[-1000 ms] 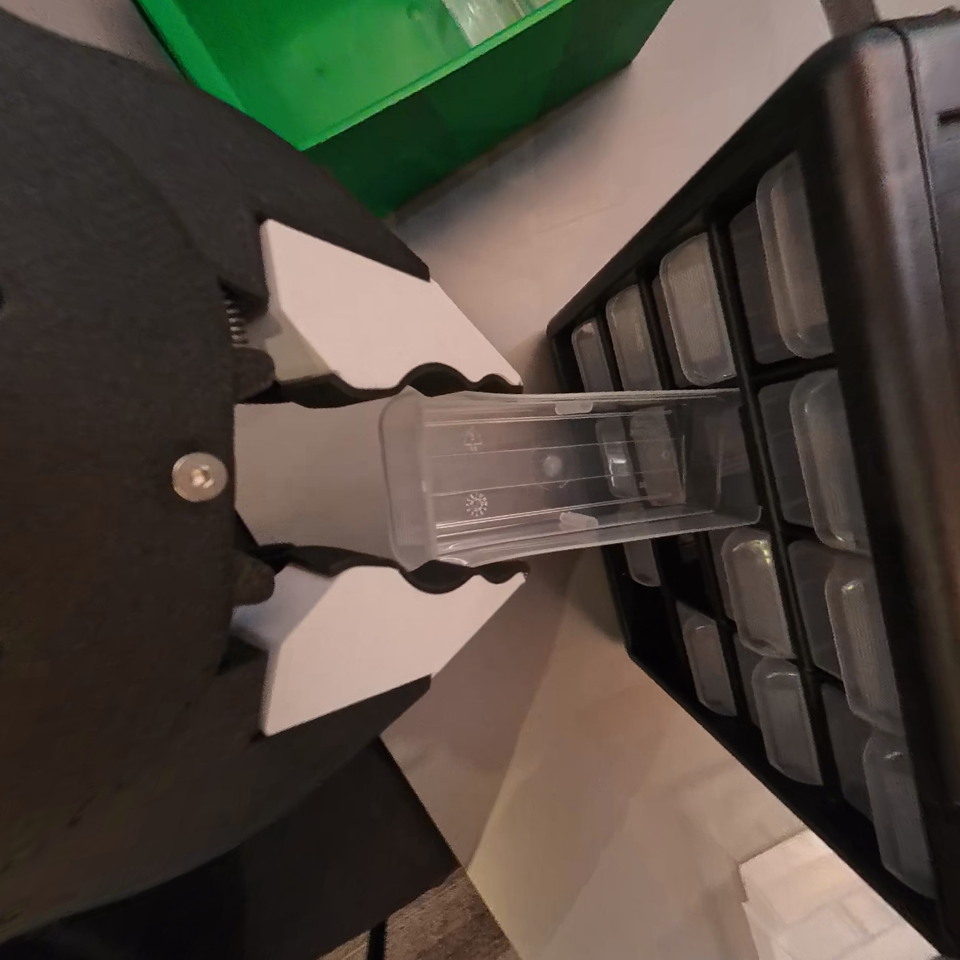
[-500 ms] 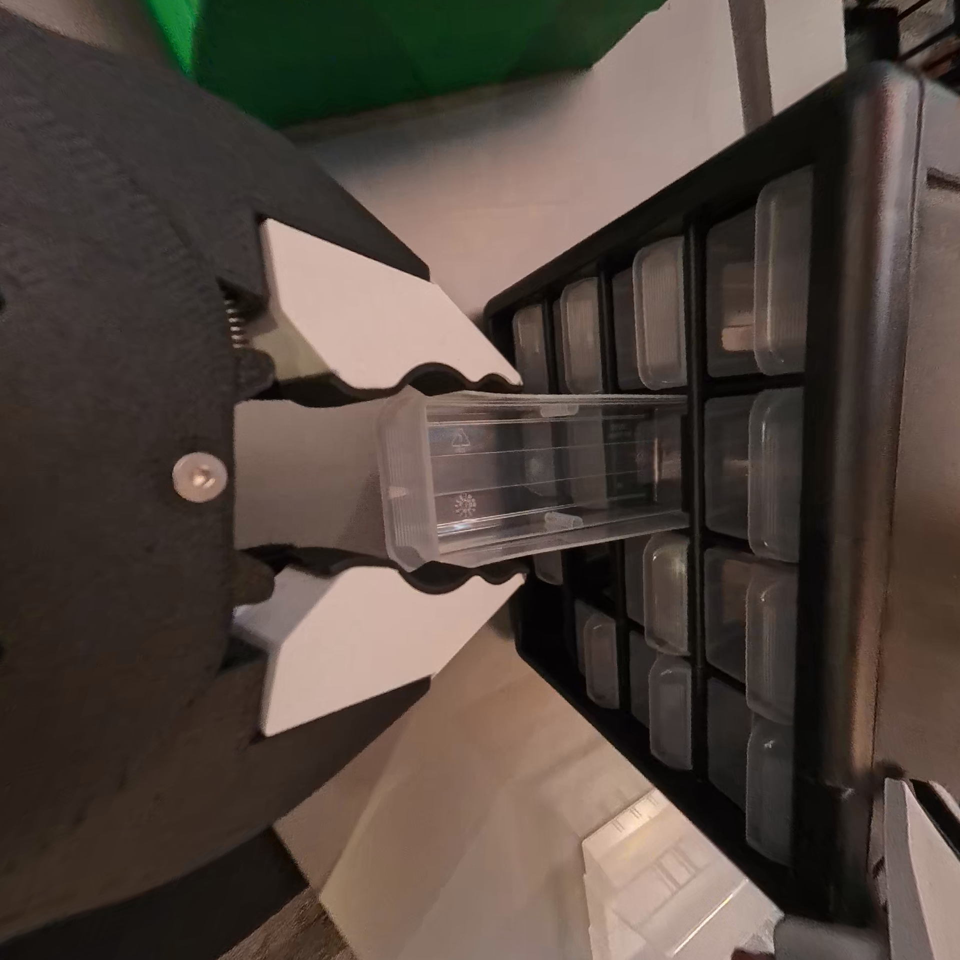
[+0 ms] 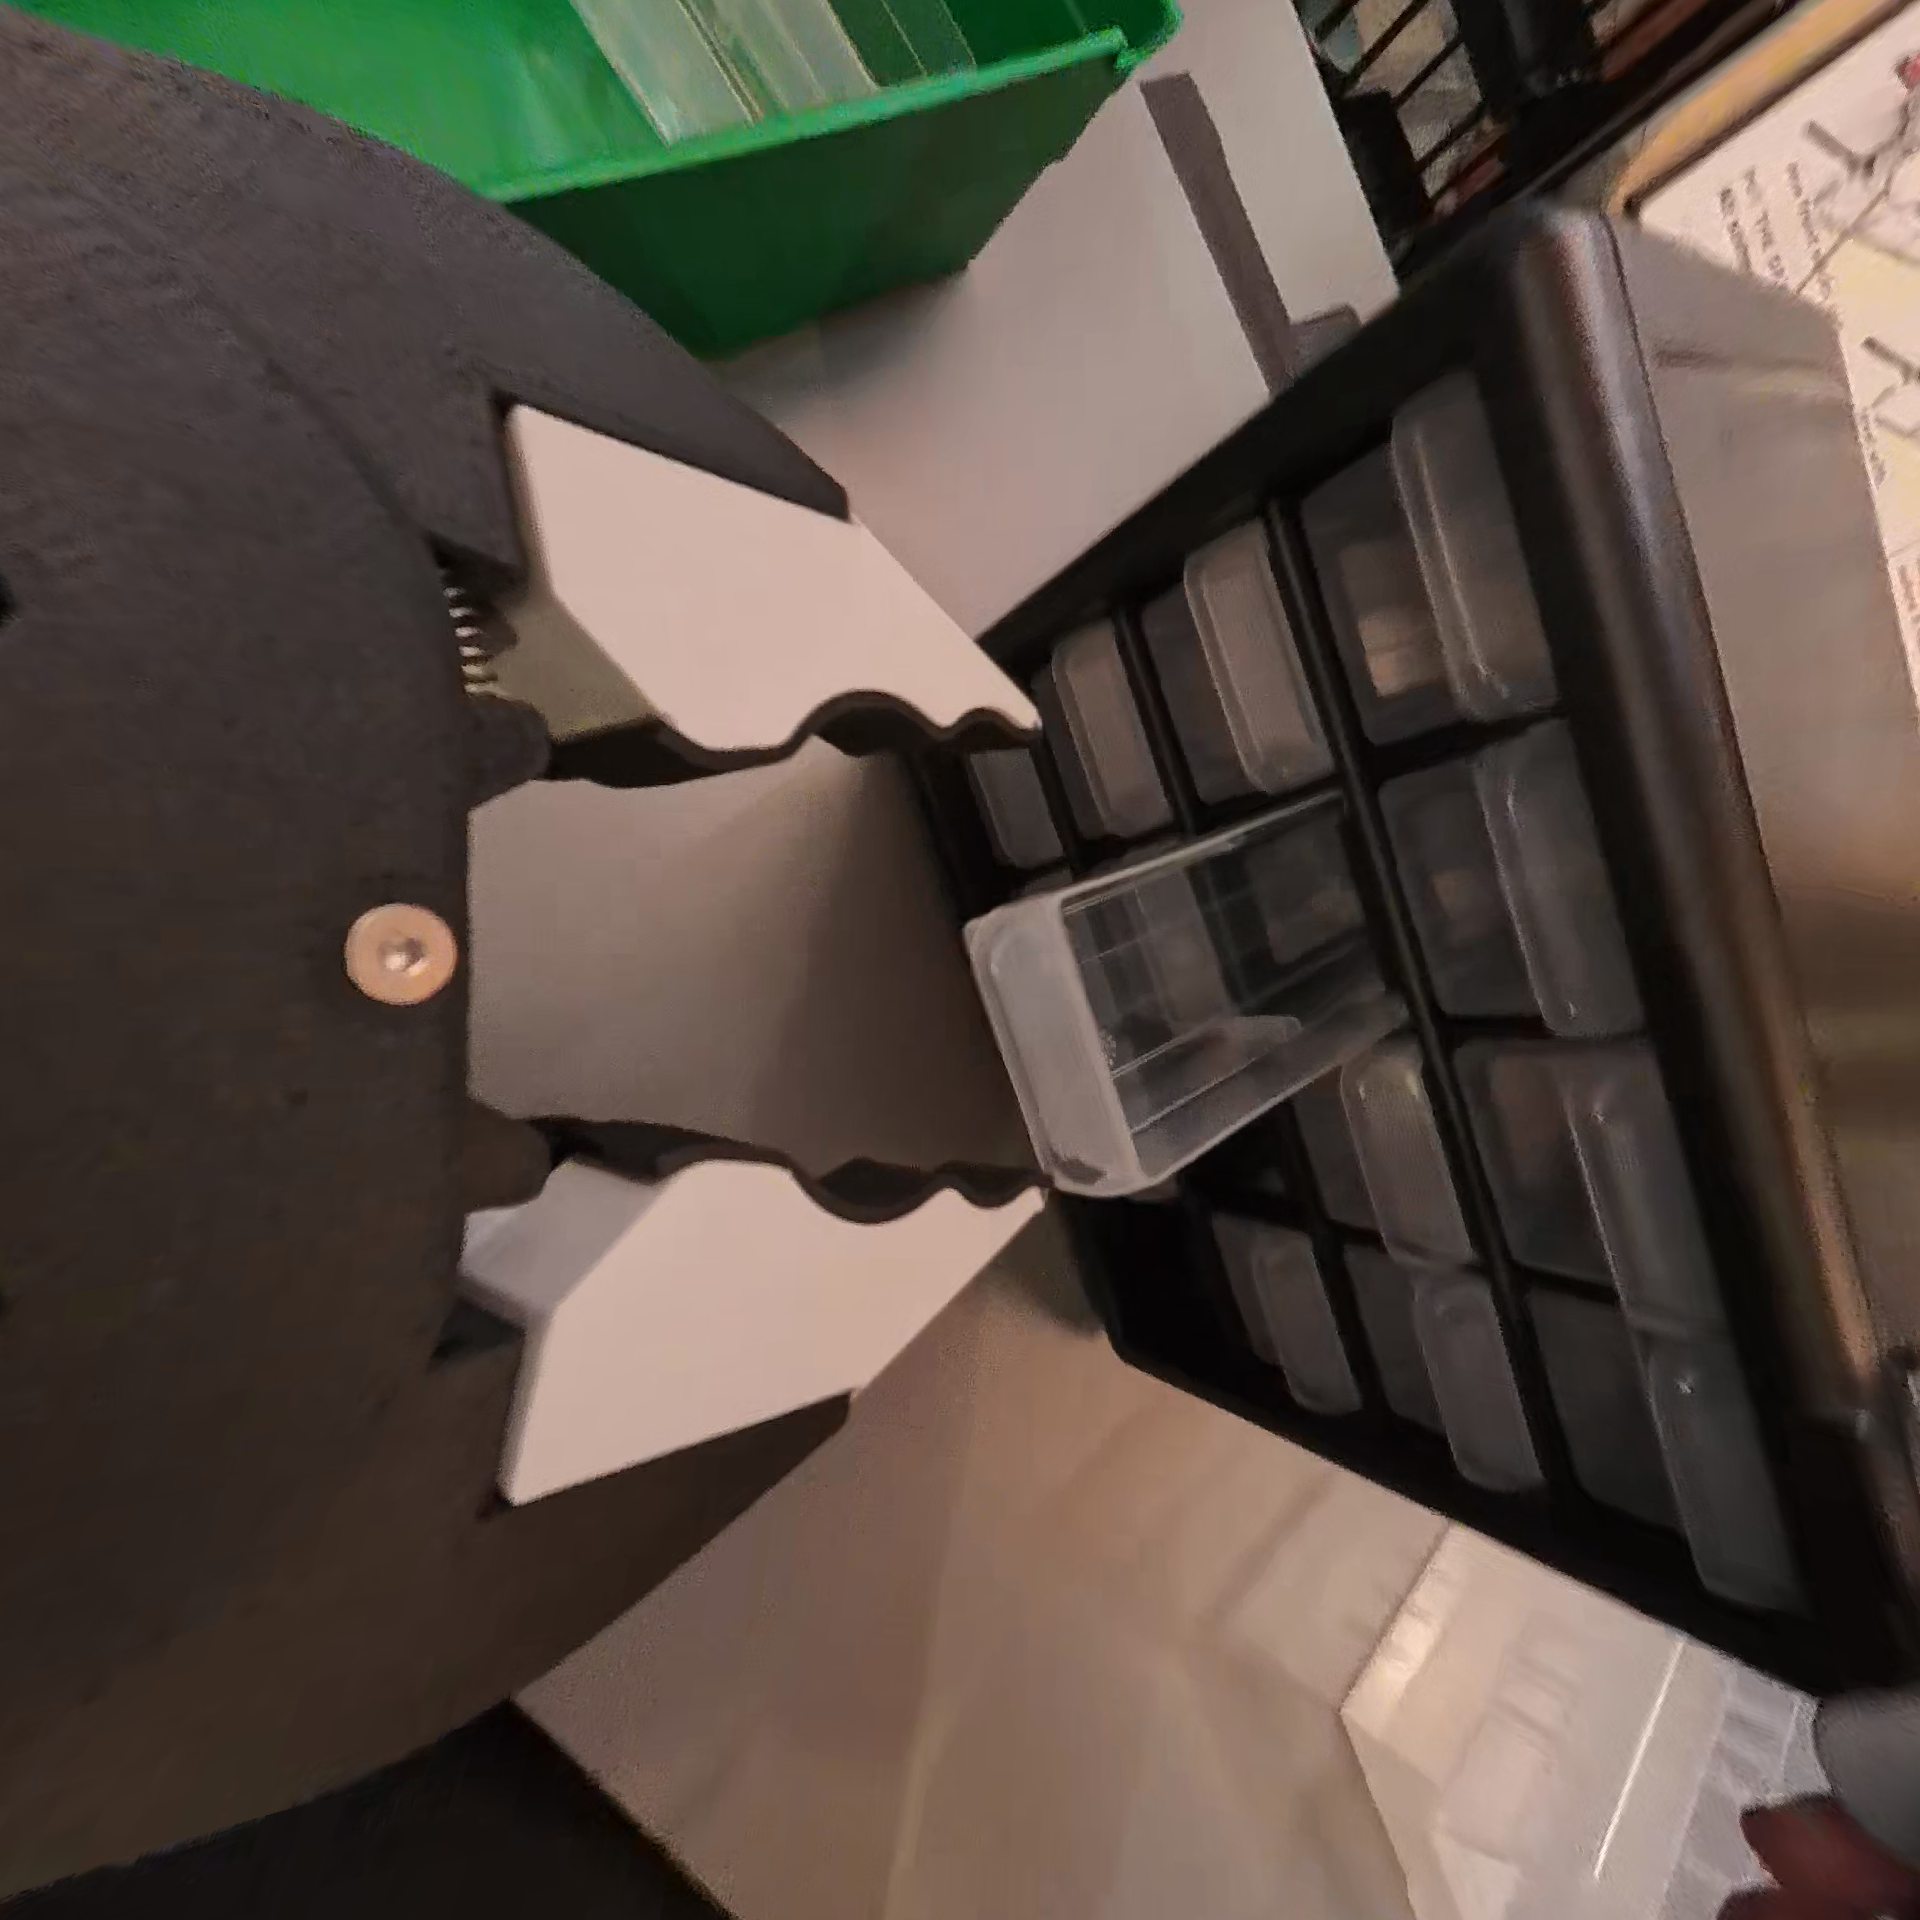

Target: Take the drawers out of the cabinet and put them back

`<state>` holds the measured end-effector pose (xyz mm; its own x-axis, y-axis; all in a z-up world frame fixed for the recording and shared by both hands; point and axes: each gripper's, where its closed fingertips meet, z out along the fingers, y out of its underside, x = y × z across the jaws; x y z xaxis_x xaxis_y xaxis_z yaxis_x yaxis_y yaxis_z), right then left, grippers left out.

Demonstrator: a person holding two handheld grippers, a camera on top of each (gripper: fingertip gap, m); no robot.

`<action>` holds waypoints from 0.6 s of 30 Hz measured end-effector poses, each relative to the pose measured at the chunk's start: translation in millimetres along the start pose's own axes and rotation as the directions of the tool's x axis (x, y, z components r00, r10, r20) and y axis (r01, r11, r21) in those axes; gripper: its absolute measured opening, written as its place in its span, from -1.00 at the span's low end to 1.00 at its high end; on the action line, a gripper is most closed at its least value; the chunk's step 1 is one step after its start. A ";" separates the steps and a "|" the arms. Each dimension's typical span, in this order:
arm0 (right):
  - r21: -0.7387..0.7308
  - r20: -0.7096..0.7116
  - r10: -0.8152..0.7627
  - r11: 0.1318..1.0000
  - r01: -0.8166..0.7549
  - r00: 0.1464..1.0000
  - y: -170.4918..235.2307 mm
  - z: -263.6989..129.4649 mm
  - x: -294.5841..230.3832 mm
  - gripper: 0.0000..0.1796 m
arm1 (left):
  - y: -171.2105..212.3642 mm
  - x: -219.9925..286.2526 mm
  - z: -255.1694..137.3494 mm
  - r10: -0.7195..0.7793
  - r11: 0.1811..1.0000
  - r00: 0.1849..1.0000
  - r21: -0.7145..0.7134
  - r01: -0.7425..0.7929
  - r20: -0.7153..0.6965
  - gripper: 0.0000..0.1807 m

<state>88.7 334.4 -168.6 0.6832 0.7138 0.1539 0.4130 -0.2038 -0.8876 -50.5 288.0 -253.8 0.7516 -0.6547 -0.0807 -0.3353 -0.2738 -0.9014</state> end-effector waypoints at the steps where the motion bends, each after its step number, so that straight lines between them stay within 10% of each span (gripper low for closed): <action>1: 0.000 0.000 0.000 1.000 0.000 1.000 0.0 0.0 0.1 -0.85 | -1.4 -4.9 1.5 -0.007 1.000 1.000 0.007 0.007 0.017 -0.13; 18: 0.004 -0.007 -0.008 1.000 0.008 1.000 -0.4 0.8 -0.1 -0.86 | -16.5 -70.2 58.8 -0.150 0.987 0.949 -0.021 0.162 0.278 0.46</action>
<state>88.0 335.0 -168.7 0.6842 0.7107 0.1635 0.4155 -0.1956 -0.8883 -64.4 379.9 -258.3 0.9213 -0.3844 -0.0592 -0.2206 -0.3910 -0.8936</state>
